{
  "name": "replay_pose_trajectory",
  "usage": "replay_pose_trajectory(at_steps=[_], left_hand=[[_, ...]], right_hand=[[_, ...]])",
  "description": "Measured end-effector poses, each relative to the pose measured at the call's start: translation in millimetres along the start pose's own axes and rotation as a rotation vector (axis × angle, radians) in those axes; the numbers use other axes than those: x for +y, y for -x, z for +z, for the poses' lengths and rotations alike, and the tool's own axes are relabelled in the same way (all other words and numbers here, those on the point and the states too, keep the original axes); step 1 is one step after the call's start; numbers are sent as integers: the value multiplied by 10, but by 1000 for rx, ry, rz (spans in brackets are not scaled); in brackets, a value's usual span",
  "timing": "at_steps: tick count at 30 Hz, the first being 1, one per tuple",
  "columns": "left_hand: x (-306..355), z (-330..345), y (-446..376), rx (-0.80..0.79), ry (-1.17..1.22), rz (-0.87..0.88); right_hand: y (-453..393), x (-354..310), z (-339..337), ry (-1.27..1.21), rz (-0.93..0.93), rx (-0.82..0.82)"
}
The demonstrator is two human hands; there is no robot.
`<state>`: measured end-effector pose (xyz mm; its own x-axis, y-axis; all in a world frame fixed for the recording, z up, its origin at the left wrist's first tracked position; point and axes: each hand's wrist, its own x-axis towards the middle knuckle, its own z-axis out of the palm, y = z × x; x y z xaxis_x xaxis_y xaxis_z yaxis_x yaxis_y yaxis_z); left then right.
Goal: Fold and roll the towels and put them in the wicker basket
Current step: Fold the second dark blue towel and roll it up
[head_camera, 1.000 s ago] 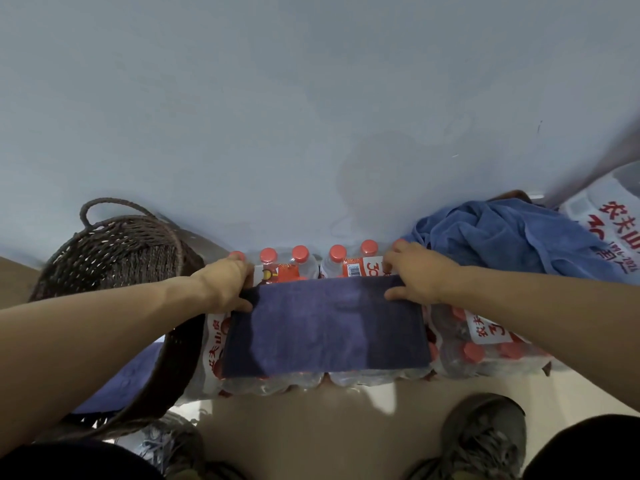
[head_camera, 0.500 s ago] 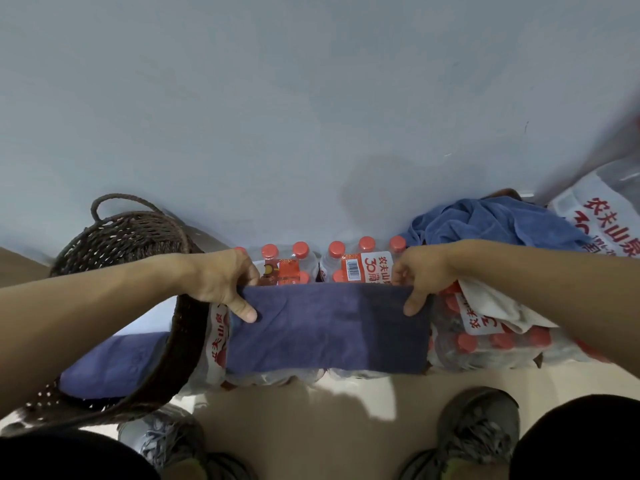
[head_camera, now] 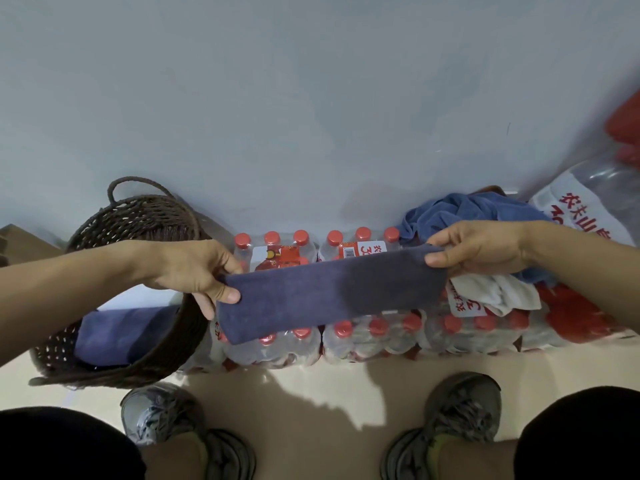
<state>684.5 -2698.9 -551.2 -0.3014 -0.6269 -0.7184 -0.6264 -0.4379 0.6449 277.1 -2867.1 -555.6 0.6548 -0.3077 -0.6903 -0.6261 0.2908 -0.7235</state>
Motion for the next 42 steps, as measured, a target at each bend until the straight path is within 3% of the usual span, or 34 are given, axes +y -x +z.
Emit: replay_pose_trajectory(at_steps=[4, 6, 10, 13, 18, 21, 24, 27, 30, 34, 39, 42], left_hand=[[3, 62, -4, -18, -24, -67], [-10, 110, -77, 46, -43, -98], [-56, 203, -374, 311, -200, -171], [-59, 180, -616, 513, -364, -194], [-29, 198, -753, 719, -488, -194], [-6, 435, -747, 704, -667, -6], [56, 812, -927, 707, -747, 136], [90, 1253, -1283, 690, -749, -27], [14, 1527, -1505, 786, -795, -159], [-36, 1556, -1524, 873, -734, -143], [-9, 1578, -1501, 892, -646, -67], [40, 1654, -1540, 878, -650, -40]], right_hand=[[-11, 59, 96, -44, 52, 51], [-96, 133, 160, -49, 100, 138], [-432, 295, 346, -190, 153, 436], [-721, 331, 442, -151, 147, 648], [-909, 281, 502, 38, 257, 633], [-956, 294, 484, 149, 285, 603], [-990, 286, 470, 284, 202, 676], [-958, 294, 508, 341, 29, 786], [-903, 421, 589, 254, -31, 867], [-879, 568, 670, 279, 37, 873], [-719, 478, 605, 285, -189, 1055], [-628, 513, 502, 359, -136, 1048]])
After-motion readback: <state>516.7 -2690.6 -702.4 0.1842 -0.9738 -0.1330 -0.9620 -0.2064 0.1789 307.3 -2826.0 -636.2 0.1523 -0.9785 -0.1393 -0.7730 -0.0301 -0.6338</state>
